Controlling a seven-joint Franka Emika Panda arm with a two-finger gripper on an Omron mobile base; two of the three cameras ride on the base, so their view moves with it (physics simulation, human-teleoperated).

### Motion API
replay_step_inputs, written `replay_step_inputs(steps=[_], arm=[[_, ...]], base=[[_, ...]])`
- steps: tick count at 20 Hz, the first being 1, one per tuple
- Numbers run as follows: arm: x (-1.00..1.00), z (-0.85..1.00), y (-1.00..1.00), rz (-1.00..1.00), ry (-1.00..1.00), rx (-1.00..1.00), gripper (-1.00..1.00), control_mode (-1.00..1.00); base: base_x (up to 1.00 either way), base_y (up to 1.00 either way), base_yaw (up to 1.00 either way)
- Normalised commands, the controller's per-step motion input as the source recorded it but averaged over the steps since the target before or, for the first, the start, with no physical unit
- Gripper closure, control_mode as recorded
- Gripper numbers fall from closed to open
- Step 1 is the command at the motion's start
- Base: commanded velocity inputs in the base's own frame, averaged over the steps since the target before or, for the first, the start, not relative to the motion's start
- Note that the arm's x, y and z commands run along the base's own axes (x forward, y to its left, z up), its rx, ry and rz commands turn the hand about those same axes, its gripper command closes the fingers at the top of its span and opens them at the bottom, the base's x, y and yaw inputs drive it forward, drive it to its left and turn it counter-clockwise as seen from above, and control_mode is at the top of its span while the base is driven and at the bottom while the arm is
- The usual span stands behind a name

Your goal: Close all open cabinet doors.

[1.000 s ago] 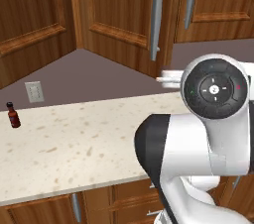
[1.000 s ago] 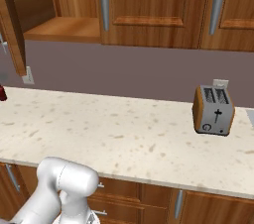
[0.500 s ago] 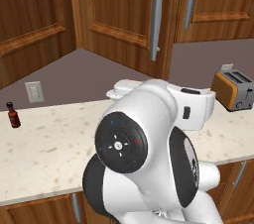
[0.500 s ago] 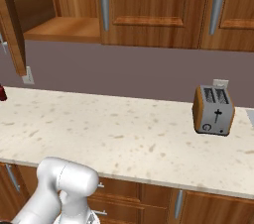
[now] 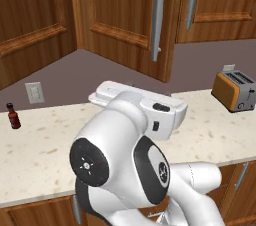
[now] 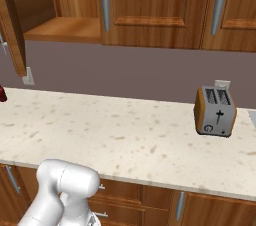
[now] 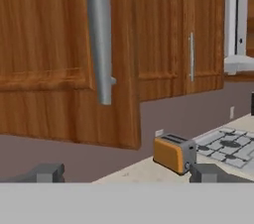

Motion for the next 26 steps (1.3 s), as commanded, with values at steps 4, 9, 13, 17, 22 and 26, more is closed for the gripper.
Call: replay_step_inputs(steps=[4,9,13,17,22,26], arm=[[0.65,-0.2,0.03,0.0,-0.07,0.0,-1.0,-1.0],[0.47,-0.03,0.15,0.0,-0.01,0.0,-1.0,-1.0],[0.23,0.0,0.14,0.0,0.0,0.0,-1.0,-1.0],[0.31,0.07,0.0,0.0,0.0,0.0,-1.0,-1.0],[0.23,0.23,0.0,0.0,0.0,0.0,-1.0,-1.0],[0.17,0.19,0.0,0.0,0.0,0.0,-1.0,-1.0]], base=[[0.0,0.0,0.0],[0.0,0.0,0.0],[0.0,0.0,0.0],[0.0,0.0,0.0],[0.0,0.0,0.0],[0.0,0.0,0.0]])
